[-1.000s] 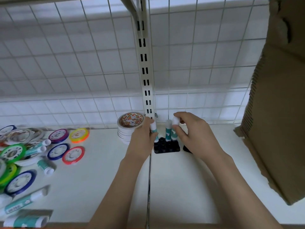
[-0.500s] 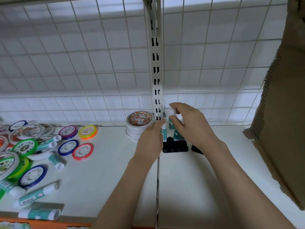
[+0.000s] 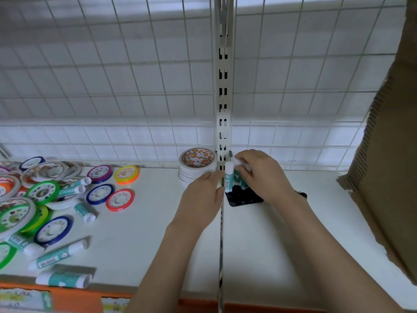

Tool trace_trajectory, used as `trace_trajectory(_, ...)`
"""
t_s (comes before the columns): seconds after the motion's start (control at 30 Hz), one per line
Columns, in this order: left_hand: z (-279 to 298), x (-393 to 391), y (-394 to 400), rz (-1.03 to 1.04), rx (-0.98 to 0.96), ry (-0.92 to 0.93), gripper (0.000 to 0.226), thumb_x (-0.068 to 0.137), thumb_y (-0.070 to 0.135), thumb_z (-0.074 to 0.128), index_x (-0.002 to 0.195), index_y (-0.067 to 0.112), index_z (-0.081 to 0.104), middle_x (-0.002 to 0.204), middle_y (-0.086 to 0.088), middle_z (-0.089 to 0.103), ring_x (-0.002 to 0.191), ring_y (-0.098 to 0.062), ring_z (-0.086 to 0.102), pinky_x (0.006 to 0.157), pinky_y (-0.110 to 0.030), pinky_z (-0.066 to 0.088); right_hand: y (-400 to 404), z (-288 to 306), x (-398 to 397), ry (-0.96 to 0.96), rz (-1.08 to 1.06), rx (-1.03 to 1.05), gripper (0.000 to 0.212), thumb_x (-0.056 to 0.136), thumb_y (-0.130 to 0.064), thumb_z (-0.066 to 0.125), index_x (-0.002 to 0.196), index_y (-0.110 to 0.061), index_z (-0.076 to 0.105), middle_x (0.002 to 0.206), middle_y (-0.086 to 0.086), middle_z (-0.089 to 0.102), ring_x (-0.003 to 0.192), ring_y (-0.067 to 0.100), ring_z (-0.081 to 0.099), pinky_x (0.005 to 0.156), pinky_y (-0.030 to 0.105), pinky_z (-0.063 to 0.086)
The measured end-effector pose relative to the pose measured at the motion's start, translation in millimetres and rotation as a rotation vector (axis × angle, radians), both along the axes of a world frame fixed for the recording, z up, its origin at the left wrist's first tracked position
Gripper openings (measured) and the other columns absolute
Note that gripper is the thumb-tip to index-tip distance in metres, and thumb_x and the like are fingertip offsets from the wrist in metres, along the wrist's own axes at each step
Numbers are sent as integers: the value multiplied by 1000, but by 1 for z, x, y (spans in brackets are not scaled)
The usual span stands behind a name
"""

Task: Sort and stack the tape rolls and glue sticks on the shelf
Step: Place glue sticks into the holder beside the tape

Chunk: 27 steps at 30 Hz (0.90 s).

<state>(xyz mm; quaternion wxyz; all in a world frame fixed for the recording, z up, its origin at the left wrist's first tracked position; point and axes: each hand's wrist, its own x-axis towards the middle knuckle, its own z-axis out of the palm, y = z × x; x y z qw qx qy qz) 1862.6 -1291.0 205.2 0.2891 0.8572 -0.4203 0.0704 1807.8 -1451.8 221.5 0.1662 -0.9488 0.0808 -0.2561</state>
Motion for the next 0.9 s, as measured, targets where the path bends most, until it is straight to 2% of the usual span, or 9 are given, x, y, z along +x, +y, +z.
trace_trajectory(0.17, -18, -4, 12, 66, 132, 26, 28, 96, 23, 45, 122, 18, 54, 116, 1, 58, 101, -19, 56, 83, -30, 45, 0, 2, -2, 6, -6, -21, 28, 93, -20, 55, 118, -9, 59, 111, 5, 63, 106, 23, 55, 83, 32, 43)
trace_trajectory(0.4, -29, -1, 30, 138, 136, -12, 29, 95, 26, 45, 120, 17, 57, 115, 0, 60, 105, -20, 54, 84, -28, 41, -1, -9, -3, -19, 9, -25, 28, 92, -15, 57, 117, -7, 63, 114, 7, 64, 110, 24, 55, 86, 29, 43)
trace_trajectory(0.57, -38, -3, 37, 166, 95, -69, 22, 91, 21, 54, 104, 10, 67, 102, -7, 65, 94, -30, 56, 79, -34, 43, 0, -21, -3, -123, 4, -8, 29, 86, 0, 58, 114, -2, 65, 112, 10, 66, 108, 28, 59, 88, 23, 38)
trace_trajectory(0.7, -41, -5, 39, 163, 80, -70, 18, 88, 21, 55, 93, 10, 68, 91, -7, 65, 85, -30, 58, 73, -36, 44, 4, -29, 2, -207, -24, -15, 27, 83, 3, 59, 109, 1, 66, 106, 13, 66, 102, 30, 61, 88, 25, 40)
trace_trajectory(0.8, -43, -5, 41, 188, 47, -76, 20, 79, 22, 53, 83, 10, 69, 79, -6, 66, 73, -31, 60, 63, -38, 49, 10, -33, 5, -270, -54, -44, 26, 80, 3, 57, 104, 3, 67, 102, 15, 67, 97, 30, 63, 88, 28, 44)
trace_trajectory(0.9, -42, -4, 42, 208, 33, -78, 18, 76, 22, 54, 79, 11, 68, 76, -6, 65, 70, -32, 60, 60, -39, 51, 12, -33, 10, -303, -78, -77, 25, 78, 2, 56, 100, 3, 68, 97, 15, 68, 93, 30, 64, 86, 26, 45)
